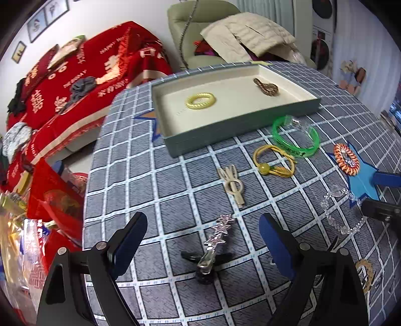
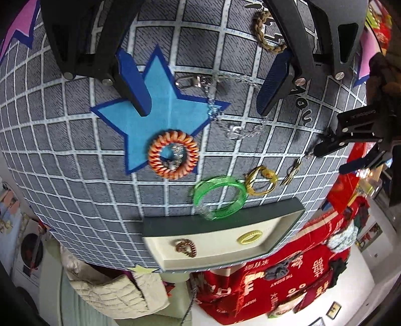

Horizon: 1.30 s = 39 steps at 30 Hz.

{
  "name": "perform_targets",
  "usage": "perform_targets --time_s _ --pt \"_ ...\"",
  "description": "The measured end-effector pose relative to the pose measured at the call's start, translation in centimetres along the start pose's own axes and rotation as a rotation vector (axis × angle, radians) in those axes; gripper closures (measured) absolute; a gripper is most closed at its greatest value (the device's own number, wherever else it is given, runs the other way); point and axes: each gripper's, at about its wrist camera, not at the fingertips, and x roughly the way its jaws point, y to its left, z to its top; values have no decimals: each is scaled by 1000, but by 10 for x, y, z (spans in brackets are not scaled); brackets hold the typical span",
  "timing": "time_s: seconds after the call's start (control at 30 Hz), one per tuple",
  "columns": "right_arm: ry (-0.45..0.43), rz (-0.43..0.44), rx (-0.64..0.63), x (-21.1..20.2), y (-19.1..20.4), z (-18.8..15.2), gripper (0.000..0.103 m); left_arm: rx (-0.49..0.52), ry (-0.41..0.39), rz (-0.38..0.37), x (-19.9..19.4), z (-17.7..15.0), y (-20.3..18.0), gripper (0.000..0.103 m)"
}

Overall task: Organize jewelry
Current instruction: 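Withdraw both open tools from the tray back over the table, then grasp the purple star hair clip with the left tool while the right tool grasps the clear crystal bracelet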

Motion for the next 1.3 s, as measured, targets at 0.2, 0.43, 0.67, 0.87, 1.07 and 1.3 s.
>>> perform_targets --time_s 0.2,0.43,0.67,0.87,1.07,1.3 --pt "31 -10 -99 19 19 5 39 27 36 -26 7 3 -2 0" --pt "24 -46 -217 28 36 13 52 33 92 -68 17 2 -1 24" --pt "22 -29 -254 27 43 11 80 70 102 -111 15 2 -8 58" --pt "2 -12 -224 22 41 10 96 74 70 -113 9 1 -10 65" --pt "-32 27 -162 8 31 14 101 25 17 -115 -5 7 -2 65" --pt "-58 66 -133 -8 24 22 101 -14 -46 -118 -24 13 4 65"
